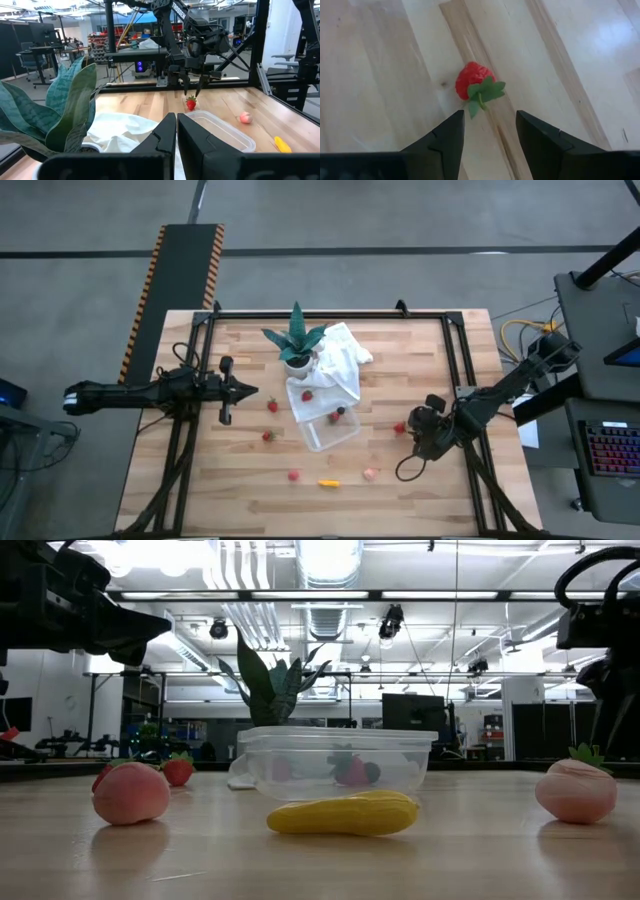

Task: Pick and placing Produce into tupperware
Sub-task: Put the strawberry into the transparent bin

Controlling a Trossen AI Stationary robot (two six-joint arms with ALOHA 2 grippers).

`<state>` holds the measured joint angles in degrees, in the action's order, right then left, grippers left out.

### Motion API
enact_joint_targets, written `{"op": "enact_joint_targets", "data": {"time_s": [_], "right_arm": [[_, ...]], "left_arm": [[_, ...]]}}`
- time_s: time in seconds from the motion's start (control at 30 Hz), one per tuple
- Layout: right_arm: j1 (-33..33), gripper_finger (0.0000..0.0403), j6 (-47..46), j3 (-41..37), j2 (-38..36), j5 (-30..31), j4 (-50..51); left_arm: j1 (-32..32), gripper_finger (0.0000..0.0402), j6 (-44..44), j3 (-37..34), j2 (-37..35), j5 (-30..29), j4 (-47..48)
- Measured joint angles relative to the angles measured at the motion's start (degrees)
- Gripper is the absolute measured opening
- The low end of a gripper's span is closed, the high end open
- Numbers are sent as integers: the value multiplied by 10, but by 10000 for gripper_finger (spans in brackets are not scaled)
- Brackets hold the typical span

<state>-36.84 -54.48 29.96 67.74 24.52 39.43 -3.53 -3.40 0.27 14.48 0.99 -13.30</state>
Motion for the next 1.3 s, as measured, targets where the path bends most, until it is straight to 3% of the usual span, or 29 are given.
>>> {"op": "enact_joint_targets", "data": {"time_s": [0.77, 1.3], "right_arm": [[1, 132, 2, 1, -5, 11, -12], [1, 77, 5, -2, 10, 4, -30]], "left_arm": [[0, 0, 0, 0, 0, 0, -8], [0, 0, 0, 0, 0, 0, -11]]}}
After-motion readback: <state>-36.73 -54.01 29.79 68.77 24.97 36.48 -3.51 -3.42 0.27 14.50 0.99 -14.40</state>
